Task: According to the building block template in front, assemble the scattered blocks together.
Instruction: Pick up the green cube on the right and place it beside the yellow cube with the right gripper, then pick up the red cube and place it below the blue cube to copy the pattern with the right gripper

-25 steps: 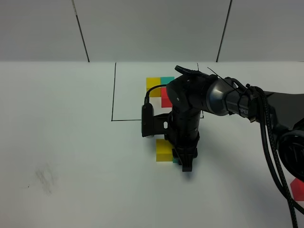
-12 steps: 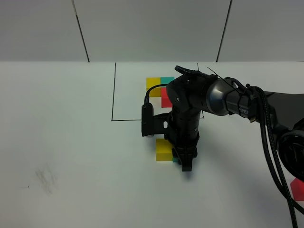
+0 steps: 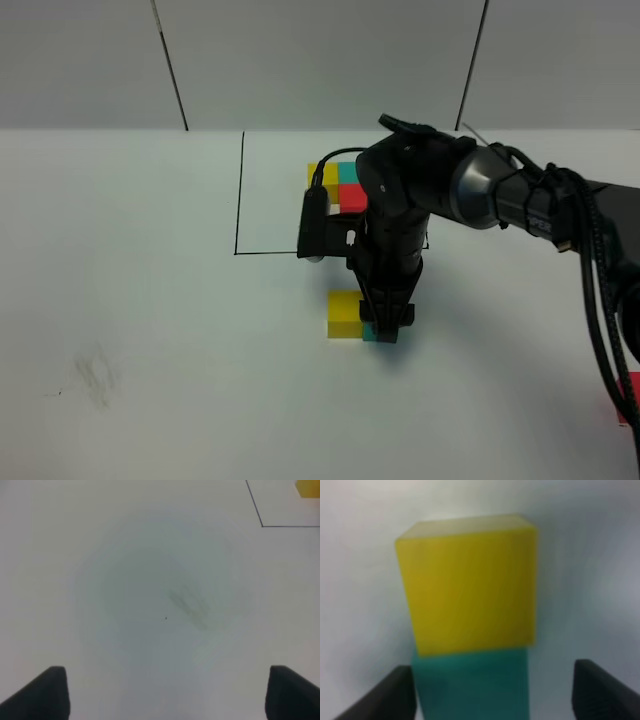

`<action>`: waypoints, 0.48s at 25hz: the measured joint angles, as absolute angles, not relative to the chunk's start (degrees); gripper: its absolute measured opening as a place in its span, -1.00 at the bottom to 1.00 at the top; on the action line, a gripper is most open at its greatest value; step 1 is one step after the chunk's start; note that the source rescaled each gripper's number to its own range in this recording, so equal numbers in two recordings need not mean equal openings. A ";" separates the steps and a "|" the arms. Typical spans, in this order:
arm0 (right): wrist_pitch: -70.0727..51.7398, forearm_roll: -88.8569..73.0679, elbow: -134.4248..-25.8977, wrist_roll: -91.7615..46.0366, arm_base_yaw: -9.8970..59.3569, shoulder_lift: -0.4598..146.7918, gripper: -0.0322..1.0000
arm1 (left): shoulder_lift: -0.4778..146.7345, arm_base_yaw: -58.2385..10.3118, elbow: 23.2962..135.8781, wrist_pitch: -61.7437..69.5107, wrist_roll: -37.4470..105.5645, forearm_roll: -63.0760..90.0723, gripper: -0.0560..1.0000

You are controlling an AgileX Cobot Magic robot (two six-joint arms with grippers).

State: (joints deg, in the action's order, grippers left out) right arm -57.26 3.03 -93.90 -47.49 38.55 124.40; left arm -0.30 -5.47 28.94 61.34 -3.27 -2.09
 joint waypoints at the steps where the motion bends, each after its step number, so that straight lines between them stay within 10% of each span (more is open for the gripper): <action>1: -58.37 3.43 -93.90 -45.50 38.55 123.46 0.27 | -0.30 -5.47 28.94 61.34 -3.27 -2.09 0.73; 6: -64.01 6.20 -93.62 -28.88 37.85 119.09 0.73 | -0.30 -5.47 28.94 61.34 -3.22 -2.09 0.73; 12: -61.49 7.19 -82.46 -7.52 33.20 108.82 0.80 | -0.30 -5.47 28.94 61.34 -3.15 -2.09 0.73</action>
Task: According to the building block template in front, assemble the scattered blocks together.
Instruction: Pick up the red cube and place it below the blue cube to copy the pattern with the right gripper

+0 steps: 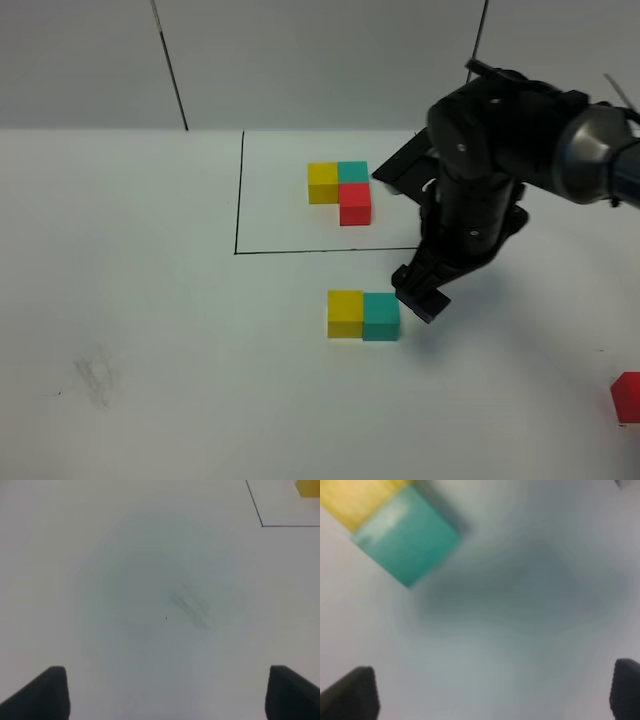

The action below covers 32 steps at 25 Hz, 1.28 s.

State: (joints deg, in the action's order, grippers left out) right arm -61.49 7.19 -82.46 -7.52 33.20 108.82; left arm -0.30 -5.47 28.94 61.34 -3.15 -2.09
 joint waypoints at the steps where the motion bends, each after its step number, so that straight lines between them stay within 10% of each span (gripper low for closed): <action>1: -59.70 7.62 -78.93 -5.63 32.24 106.27 0.80 | -0.30 -5.47 28.94 61.34 -3.15 -2.09 0.73; 10: -48.31 11.37 -53.70 12.11 19.04 86.45 0.78 | -0.30 -5.47 28.94 61.34 -3.15 -2.09 0.73; 32: -43.45 9.58 -46.61 6.24 7.08 86.97 0.76 | -0.30 -5.47 28.94 61.34 -3.15 -2.09 0.73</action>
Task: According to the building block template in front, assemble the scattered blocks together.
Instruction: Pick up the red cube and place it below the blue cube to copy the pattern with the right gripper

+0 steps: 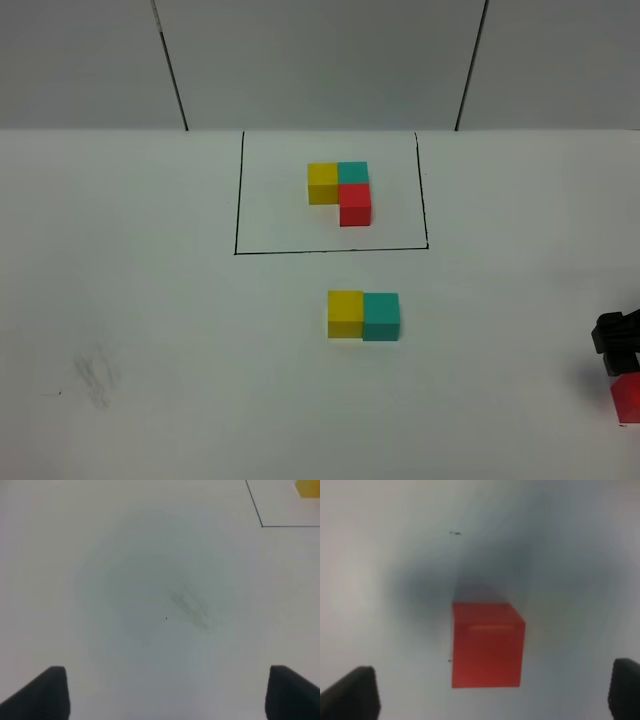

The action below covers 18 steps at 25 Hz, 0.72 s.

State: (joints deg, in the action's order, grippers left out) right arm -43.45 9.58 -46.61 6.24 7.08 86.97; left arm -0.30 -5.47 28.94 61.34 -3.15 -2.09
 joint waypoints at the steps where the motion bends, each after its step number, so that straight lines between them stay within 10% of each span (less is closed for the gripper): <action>1: -43.16 9.52 -46.55 6.24 6.95 87.46 0.76 | -0.30 -5.47 28.94 61.34 -3.15 -2.09 0.73; 18: -39.68 7.63 -46.17 6.13 6.72 96.90 0.72 | -0.30 -5.47 28.94 61.34 -3.27 -2.09 0.73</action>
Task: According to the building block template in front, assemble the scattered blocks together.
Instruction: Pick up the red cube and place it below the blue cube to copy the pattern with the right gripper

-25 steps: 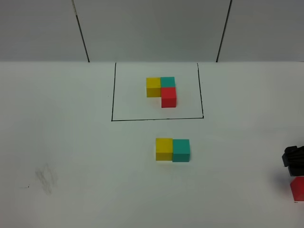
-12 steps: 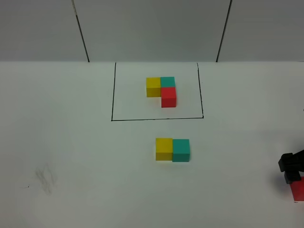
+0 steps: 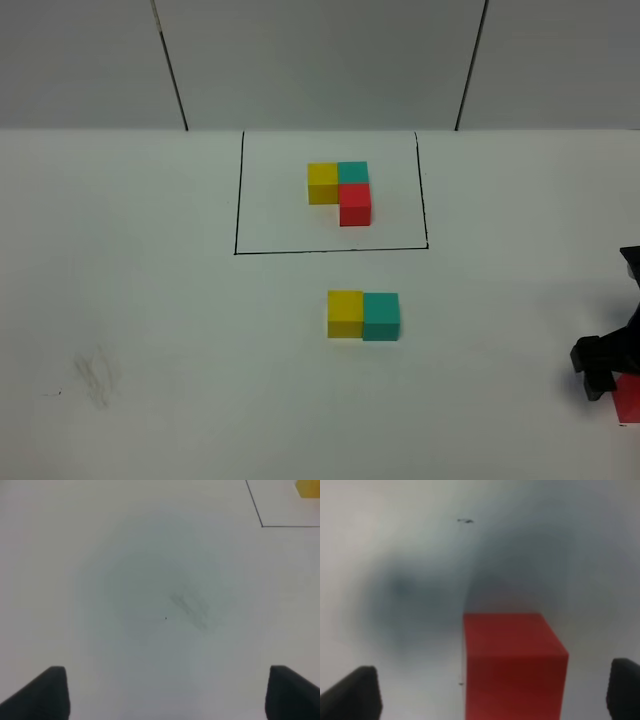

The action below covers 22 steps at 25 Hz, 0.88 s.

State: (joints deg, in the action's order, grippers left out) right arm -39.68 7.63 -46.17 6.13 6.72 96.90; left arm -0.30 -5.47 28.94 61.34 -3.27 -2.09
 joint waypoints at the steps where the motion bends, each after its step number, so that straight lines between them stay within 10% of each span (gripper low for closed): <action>1: -39.51 7.63 -46.17 6.13 6.72 97.34 0.72 | -0.30 -5.47 28.94 61.34 -3.27 -2.09 0.73; 14: -37.52 6.67 -46.17 5.10 4.23 101.64 0.57 | -0.30 -5.47 28.94 61.34 -3.27 -2.09 0.73; 22: -37.34 6.28 -46.17 4.84 4.12 101.64 -0.05 | -0.30 -5.47 28.94 61.34 -3.27 -2.09 0.73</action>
State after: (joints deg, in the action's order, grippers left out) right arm -37.34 6.28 -46.17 4.84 4.12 101.64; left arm -0.30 -5.47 28.94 61.34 -3.27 -2.09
